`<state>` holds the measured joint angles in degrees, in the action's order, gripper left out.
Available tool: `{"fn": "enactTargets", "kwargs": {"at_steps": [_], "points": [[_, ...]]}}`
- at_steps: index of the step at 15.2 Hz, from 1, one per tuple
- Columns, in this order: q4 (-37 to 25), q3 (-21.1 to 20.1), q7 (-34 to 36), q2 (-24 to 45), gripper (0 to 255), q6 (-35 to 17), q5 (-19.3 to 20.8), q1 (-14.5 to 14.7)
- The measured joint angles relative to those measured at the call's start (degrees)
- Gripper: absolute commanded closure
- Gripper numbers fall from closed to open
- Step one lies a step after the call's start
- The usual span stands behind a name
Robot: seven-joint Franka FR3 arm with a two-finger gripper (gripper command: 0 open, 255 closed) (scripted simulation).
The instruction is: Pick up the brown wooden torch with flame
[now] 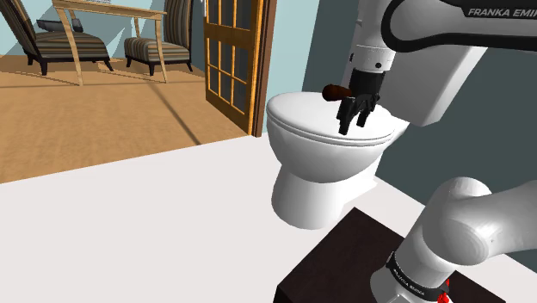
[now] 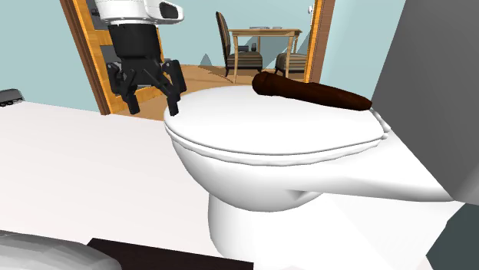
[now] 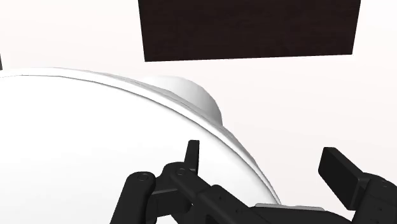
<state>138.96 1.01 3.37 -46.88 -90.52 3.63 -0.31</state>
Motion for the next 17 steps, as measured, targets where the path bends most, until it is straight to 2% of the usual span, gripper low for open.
{"fn": "enactTargets", "kwargs": {"at_steps": [2, 4, 11, 17], "points": [[-0.19, 0.87, -1.40, -0.01, 0, -0.03, 0.61, 0.01], [-0.48, 3.21, -5.91, -0.49, 0, -0.05, 2.29, 0.36], [-3.76, 15.67, -27.38, 1.30, 0, -2.58, 9.91, 1.93], [-12.26, 26.54, -46.16, 8.00, 0, -4.83, 13.06, 5.81]]}}
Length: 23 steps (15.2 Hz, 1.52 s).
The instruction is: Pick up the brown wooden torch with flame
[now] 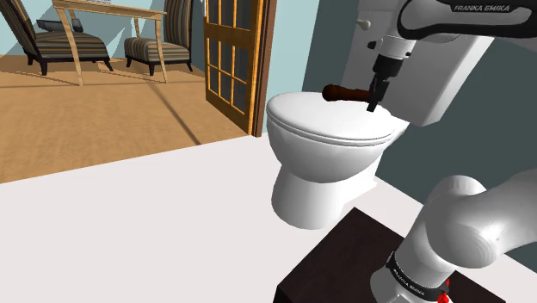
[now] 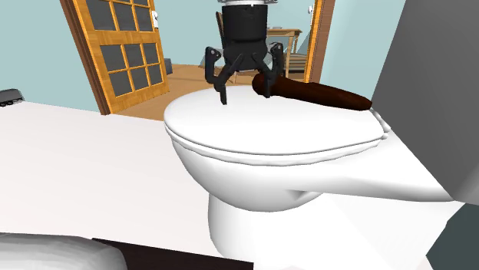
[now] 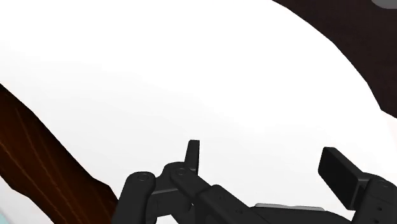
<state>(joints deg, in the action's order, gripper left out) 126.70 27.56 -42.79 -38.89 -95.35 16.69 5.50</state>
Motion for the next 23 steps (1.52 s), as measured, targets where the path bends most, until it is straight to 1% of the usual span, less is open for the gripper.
{"fn": "enactTargets", "kwargs": {"at_steps": [3, 5, 8, 11, 12, 13, 14, 16, 22, 23], "points": [[-6.03, 5.94, -9.74, 5.13, 0, -1.02, -0.27, 3.12], [-9.68, 9.63, -15.97, 8.29, 0, -1.58, -1.14, 5.37], [-17.22, 16.98, -26.79, 15.09, 0, -1.96, -4.16, 9.56], [-23.82, 24.75, -37.97, 22.47, 0, -2.22, -9.38, 13.94], [-26.67, 28.12, -42.31, 25.95, 0, -1.88, -12.21, 15.44], [-29.90, 31.67, -46.98, 30.40, 0, -1.27, -16.08, 16.86], [-32.58, 34.17, -50.95, 34.17, 0, -0.46, -19.68, 17.41], [-33.42, 35.44, -54.09, 36.61, 0, -0.86, -22.17, 17.32], [-28.75, 35.24, -54.70, 36.08, 0, -5.39, -21.82, 17.43], [-28.38, 35.14, -54.56, 35.81, 255, -5.67, -21.58, 17.46]]}}
